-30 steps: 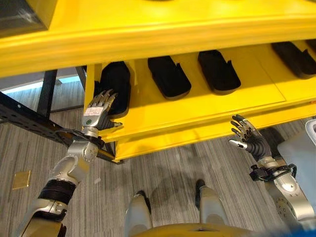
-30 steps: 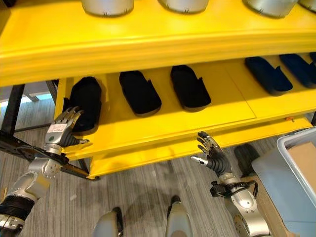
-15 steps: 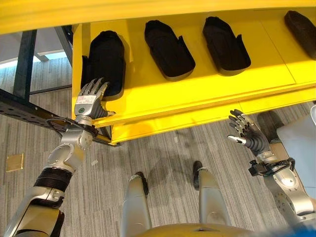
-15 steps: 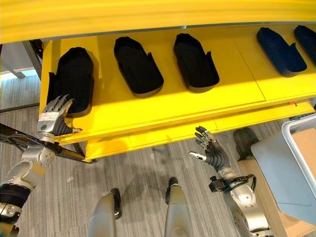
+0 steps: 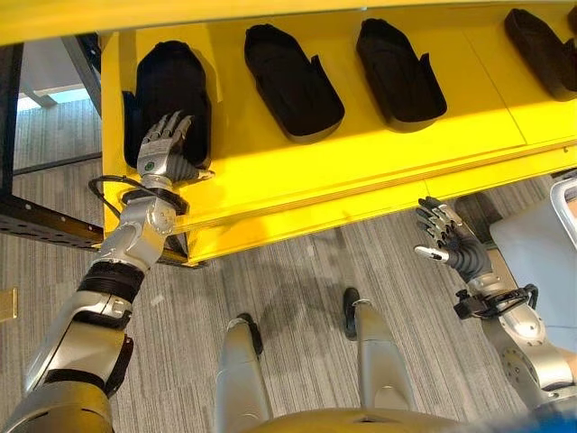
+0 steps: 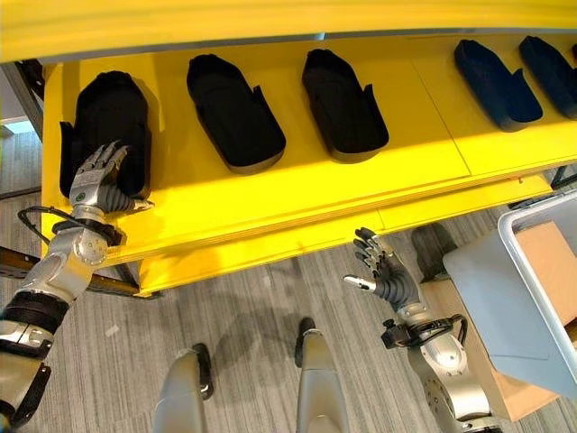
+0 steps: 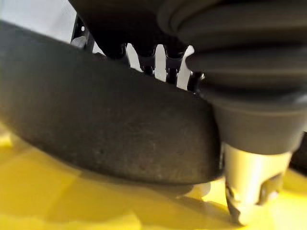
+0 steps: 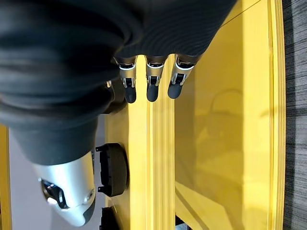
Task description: Move parts from the plastic box to the shelf.
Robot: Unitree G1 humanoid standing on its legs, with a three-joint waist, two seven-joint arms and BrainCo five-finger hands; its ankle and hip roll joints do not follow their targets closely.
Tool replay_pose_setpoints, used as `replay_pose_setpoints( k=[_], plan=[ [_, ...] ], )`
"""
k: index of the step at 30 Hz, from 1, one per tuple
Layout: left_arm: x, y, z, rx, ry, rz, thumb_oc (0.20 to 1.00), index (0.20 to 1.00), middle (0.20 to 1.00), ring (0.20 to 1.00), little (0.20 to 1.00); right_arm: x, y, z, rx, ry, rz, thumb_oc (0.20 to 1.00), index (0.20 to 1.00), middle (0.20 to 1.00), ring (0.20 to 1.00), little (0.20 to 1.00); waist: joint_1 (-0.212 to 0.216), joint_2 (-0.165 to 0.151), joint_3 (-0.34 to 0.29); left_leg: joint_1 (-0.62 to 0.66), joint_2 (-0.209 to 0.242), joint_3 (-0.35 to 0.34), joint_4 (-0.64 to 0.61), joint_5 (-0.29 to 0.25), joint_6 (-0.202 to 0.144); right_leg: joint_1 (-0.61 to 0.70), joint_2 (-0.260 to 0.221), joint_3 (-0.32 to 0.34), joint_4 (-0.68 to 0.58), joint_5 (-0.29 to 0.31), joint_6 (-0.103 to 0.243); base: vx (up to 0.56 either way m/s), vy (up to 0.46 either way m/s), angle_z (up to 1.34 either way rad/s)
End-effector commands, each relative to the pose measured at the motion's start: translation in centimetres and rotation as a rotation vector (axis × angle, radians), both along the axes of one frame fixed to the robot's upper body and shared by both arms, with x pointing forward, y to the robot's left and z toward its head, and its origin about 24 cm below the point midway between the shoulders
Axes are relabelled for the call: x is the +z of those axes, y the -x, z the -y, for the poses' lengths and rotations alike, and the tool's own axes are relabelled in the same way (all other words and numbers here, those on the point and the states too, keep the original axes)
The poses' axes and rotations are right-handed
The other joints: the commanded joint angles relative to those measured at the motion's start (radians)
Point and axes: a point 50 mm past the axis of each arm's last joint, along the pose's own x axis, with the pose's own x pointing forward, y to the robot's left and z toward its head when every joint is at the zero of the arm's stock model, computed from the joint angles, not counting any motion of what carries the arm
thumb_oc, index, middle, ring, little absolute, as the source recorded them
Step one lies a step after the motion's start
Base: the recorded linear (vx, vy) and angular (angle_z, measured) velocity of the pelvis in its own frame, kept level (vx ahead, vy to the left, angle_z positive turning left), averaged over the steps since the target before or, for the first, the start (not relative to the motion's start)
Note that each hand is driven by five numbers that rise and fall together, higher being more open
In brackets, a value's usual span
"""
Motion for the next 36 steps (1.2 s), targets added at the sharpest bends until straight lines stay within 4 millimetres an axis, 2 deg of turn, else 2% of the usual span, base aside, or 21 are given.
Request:
replay_pose_setpoints(
  k=[1,8,14,18,27,29,32,34,35,36],
  plan=[
    [0.1,-0.5,-0.8,0.037,0.083,-0.01,1.0,1.0,1.0,1.0,1.0,2.0,0.8,0.6,0.042,0.041,0.063,1.0,1.0,1.0,1.0,1.0,0.008,0.016,-0.078,0.019,0.046,-0.061,-0.114,0.165,-0.042,-0.001,-0.029,0.064,0.003,0.089,0.026,0.0,0.0,0.0],
    [-0.3,-1.1,-1.5,0.091,0.198,-0.029,1.0,1.0,1.0,1.0,1.0,1.8,1.1,0.5,0.057,0.035,0.049,1.0,1.0,1.0,1.0,1.0,0.001,0.012,-0.075,0.014,0.051,-0.06,-0.111,0.168,-0.045,-0.009,-0.027,0.066,0.009,0.088,0.025,0.0,0.0,-0.02],
    [-0.5,-1.3,-1.3,0.088,0.243,-0.035,1.0,1.0,1.0,1.0,1.0,1.8,1.2,0.6,0.059,0.041,0.041,1.0,1.0,1.0,1.0,1.0,0.001,0.007,-0.069,0.012,0.051,-0.06,-0.108,0.168,-0.045,-0.012,-0.023,0.067,0.014,0.088,0.024,0.0,0.0,0.0],
    [-0.1,-1.6,-1.1,0.086,0.298,-0.004,1.0,1.0,1.0,1.0,1.0,1.8,1.2,0.4,0.067,0.04,0.042,1.0,1.0,1.0,1.0,1.0,-0.001,0.006,-0.068,0.015,0.053,-0.059,-0.114,0.171,-0.048,-0.012,-0.023,0.069,0.014,0.088,0.022,0.0,0.0,0.0],
    [0.9,-2.0,-0.6,0.067,0.305,0.028,1.0,1.0,1.0,1.0,1.0,1.8,1.1,0.4,0.075,0.042,0.043,1.0,1.0,1.0,1.0,1.0,-0.005,0.007,-0.062,0.023,0.055,-0.056,-0.115,0.168,-0.048,-0.011,-0.019,0.076,0.015,0.087,0.023,0.0,0.0,0.0],
    [1.5,-2.1,-0.5,0.055,0.291,0.044,1.0,1.0,1.0,1.0,1.0,1.9,1.0,0.3,0.079,0.042,0.048,1.0,1.0,1.0,1.0,1.0,-0.004,0.007,-0.058,0.024,0.056,-0.057,-0.112,0.167,-0.047,-0.012,-0.019,0.077,0.017,0.088,0.024,0.0,0.0,0.0],
    [4.2,-1.4,0.3,-0.022,0.205,0.147,1.0,1.0,1.0,1.0,1.0,2.1,1.0,0.4,0.075,0.037,0.059,1.0,1.0,1.0,1.0,1.0,0.004,0.01,-0.05,0.026,0.055,-0.056,-0.11,0.164,-0.047,-0.011,-0.019,0.076,0.019,0.086,0.023,0.0,0.0,0.0],
    [4.4,-1.1,0.3,-0.033,0.196,0.162,1.0,1.0,1.0,1.0,1.0,2.1,1.0,0.4,0.071,0.033,0.063,1.0,1.0,1.0,1.0,1.0,0.006,0.011,-0.049,0.025,0.055,-0.057,-0.109,0.163,-0.047,-0.01,-0.02,0.076,0.018,0.085,0.023,0.0,0.0,0.0],
    [6.3,0.2,1.0,-0.093,0.124,0.256,1.0,1.0,1.0,1.0,1.0,2.3,1.0,0.7,0.055,0.032,0.075,1.0,1.0,1.0,1.0,1.0,0.015,0.013,-0.045,0.024,0.054,-0.059,-0.107,0.16,-0.046,-0.008,-0.019,0.074,0.02,0.083,0.021,0.0,0.0,0.0],
    [6.4,0.7,1.1,-0.105,0.105,0.265,1.0,1.0,1.0,1.0,1.0,2.4,0.9,0.8,0.047,0.036,0.078,1.0,1.0,1.0,1.0,1.0,0.017,0.014,-0.044,0.025,0.054,-0.059,-0.109,0.159,-0.045,-0.006,-0.019,0.073,0.018,0.083,0.021,0.0,0.0,0.0]
  ],
)
